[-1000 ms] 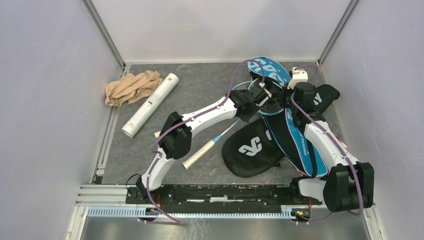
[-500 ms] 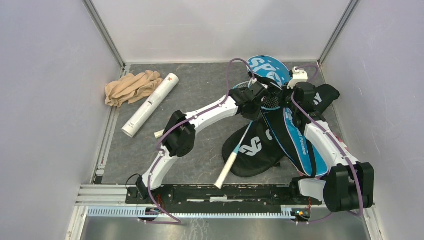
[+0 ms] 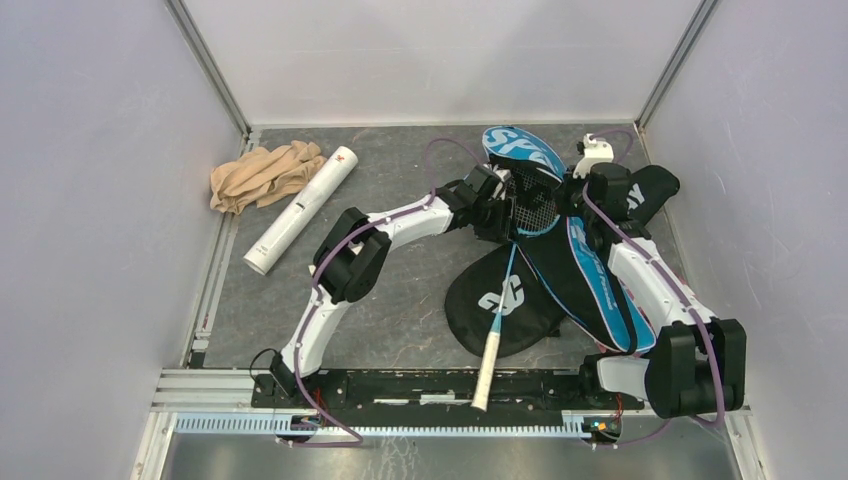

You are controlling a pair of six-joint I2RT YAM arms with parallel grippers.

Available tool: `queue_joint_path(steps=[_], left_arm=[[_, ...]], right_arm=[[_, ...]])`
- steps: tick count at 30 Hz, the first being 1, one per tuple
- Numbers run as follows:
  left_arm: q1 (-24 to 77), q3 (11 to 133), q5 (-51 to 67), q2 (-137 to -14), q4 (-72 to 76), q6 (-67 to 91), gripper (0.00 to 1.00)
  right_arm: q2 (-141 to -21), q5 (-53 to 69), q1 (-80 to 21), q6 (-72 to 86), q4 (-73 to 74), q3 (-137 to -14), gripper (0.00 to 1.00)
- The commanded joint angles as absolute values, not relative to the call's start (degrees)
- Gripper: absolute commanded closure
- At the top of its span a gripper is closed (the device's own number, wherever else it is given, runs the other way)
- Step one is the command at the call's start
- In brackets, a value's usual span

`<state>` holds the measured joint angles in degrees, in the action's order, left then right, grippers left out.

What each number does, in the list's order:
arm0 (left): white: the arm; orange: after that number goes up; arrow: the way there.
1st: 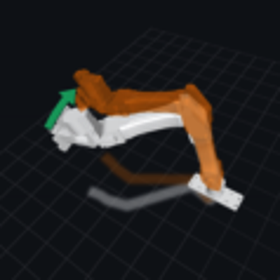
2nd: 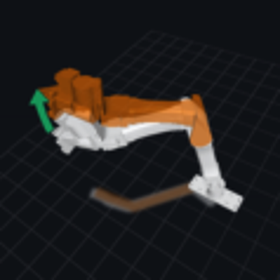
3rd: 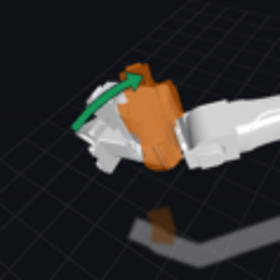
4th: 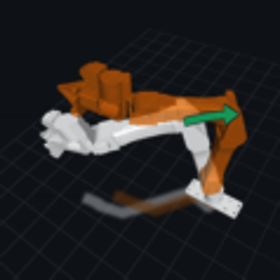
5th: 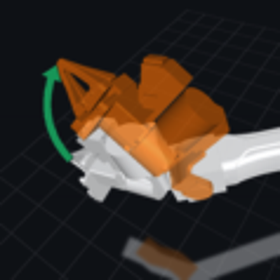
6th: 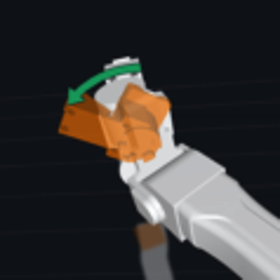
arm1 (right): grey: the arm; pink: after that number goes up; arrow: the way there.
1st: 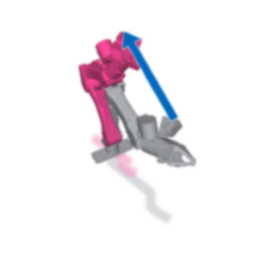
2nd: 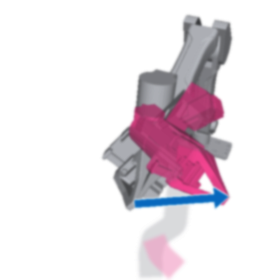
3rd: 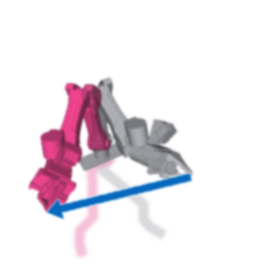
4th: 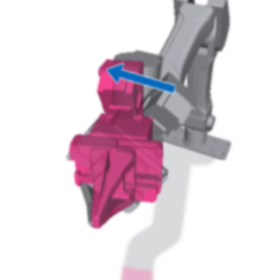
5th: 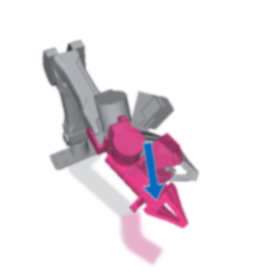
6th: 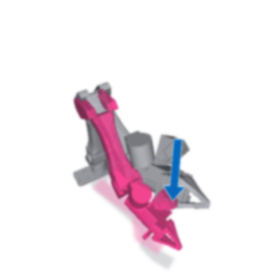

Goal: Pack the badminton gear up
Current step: Place the racket in the racket bag.

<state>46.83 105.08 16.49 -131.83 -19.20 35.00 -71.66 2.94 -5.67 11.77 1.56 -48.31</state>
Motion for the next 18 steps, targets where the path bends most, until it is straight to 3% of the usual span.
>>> queue_joint_path(steps=[1,9,18], left_arm=[[47.3,96.1,24.0,-125.1,-11.1,36.0,0.4],[47.5,81.6,33.1,-118.6,2.7,39.5,0.36],[47.5,74.5,28.9,-111.3,4.7,32.7,0.26]], right_arm=[[-72.1,4.0,-4.5,12.8,-0.1,-52.0,1.0],[-72.9,5.9,-2.6,13.1,-0.1,-52.5,1.0],[-73.6,7.4,-2.4,13.2,-0.4,-52.1,1.0]])
